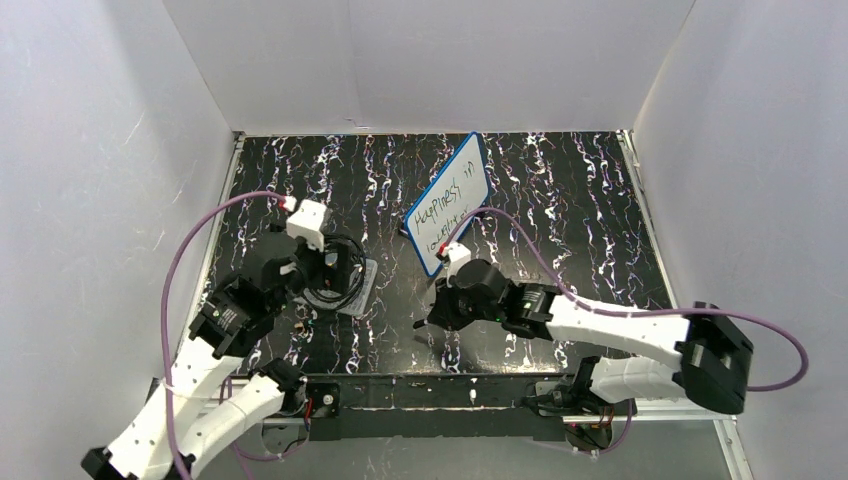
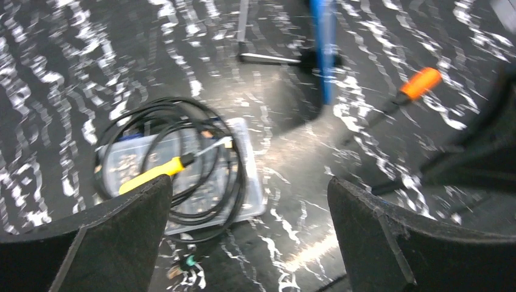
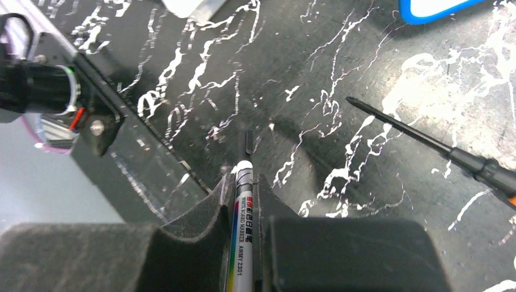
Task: Write a sentence on the whiteboard
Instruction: Place the whiteboard marker at the center of the board, then reset both arms
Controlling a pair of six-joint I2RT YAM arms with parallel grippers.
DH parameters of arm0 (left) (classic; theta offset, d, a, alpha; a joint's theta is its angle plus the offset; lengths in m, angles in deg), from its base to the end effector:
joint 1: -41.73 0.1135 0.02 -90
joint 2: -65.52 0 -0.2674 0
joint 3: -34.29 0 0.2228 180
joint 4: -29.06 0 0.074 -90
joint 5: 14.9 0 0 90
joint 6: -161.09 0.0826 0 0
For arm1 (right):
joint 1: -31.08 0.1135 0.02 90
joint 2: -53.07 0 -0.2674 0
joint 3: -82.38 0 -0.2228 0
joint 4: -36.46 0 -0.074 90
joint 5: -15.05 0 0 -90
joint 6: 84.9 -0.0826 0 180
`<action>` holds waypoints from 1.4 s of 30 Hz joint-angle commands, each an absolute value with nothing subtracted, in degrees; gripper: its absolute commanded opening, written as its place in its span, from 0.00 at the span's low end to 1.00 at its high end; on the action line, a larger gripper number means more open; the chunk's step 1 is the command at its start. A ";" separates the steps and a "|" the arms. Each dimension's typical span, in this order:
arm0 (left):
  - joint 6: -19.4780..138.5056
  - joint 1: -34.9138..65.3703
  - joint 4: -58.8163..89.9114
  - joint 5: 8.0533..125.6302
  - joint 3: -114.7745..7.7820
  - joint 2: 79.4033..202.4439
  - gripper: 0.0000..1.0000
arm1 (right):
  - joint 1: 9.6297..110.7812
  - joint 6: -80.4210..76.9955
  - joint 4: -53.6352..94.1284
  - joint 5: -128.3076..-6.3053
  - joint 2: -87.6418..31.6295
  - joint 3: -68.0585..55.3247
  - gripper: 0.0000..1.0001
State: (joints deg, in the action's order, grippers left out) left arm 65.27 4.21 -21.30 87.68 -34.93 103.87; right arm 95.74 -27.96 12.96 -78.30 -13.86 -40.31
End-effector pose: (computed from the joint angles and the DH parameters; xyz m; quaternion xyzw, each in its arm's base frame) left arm 0.1278 -0.0754 0.3421 0.1608 0.7981 -0.1287 0.5662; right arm 0.1182 0.2383 0.2368 -0.2259 0.8495 0.3416 0.3325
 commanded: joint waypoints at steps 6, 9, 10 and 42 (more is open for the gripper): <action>63.22 20.97 -14.28 75.16 -29.86 108.60 0.98 | 95.94 -24.62 32.03 -82.86 -30.16 -38.29 0.04; 62.28 23.64 -13.35 75.29 -29.29 108.12 0.98 | 95.94 -23.38 31.42 -82.68 -34.81 -35.53 0.13; 62.24 24.10 -12.91 75.69 -28.73 107.72 0.98 | 95.94 -23.19 31.14 -82.79 -35.91 -34.97 0.18; 57.39 36.02 -11.18 82.12 -27.30 104.37 0.98 | 56.10 -11.55 7.66 -95.14 -2.17 -39.55 0.99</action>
